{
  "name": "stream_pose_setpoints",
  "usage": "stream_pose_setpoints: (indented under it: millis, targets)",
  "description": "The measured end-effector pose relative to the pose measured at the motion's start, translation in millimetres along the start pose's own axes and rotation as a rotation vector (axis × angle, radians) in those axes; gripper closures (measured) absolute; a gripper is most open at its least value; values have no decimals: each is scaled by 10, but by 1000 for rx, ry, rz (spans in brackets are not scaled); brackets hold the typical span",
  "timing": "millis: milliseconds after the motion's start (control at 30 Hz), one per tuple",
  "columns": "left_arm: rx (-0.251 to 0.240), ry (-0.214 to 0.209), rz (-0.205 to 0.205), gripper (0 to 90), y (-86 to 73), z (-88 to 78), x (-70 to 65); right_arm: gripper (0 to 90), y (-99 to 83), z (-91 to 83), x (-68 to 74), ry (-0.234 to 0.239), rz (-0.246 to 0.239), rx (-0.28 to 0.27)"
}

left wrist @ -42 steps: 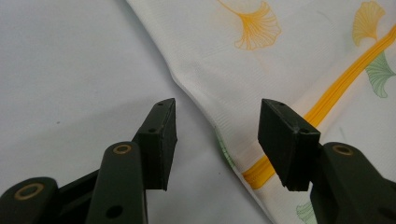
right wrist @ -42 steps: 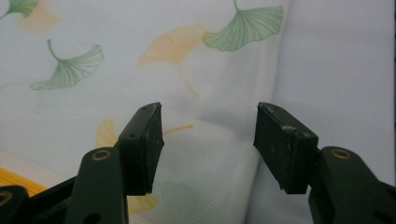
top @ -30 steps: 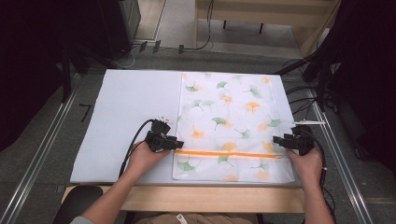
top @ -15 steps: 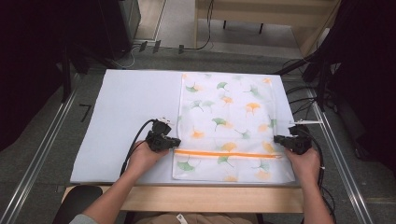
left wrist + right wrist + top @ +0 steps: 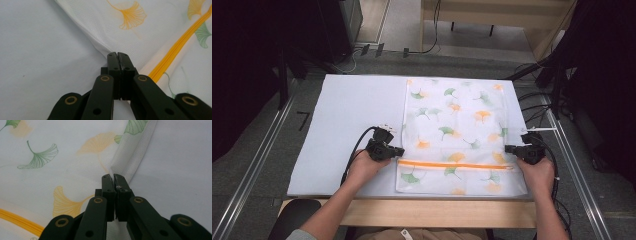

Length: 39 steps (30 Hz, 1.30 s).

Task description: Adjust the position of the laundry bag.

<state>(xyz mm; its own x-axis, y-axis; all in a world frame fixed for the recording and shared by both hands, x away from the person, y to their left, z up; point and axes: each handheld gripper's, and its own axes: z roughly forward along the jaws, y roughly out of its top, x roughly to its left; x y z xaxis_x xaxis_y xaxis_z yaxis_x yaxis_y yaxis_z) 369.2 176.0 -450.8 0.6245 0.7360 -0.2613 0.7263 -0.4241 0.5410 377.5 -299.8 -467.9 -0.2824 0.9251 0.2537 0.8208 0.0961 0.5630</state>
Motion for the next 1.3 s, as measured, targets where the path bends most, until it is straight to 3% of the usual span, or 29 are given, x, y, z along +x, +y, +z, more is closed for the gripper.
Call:
stream_pose_setpoints:
  millis: [467,800,1100,1267,1300]
  targets:
    - [-24,7,-72,900,-85,-227,185,897,129,74,167,40,-40,16]
    - [-26,25,-122,900,-210,-446,356,895,269,172,440,93,-105,41]
    - [-32,57,-142,900,-303,-662,499,892,354,253,672,130,-168,59]
    - [-34,83,-177,900,-379,-772,631,891,394,314,785,165,-175,54]
    - [-44,98,-199,900,-410,-808,669,891,423,348,865,168,-190,54]
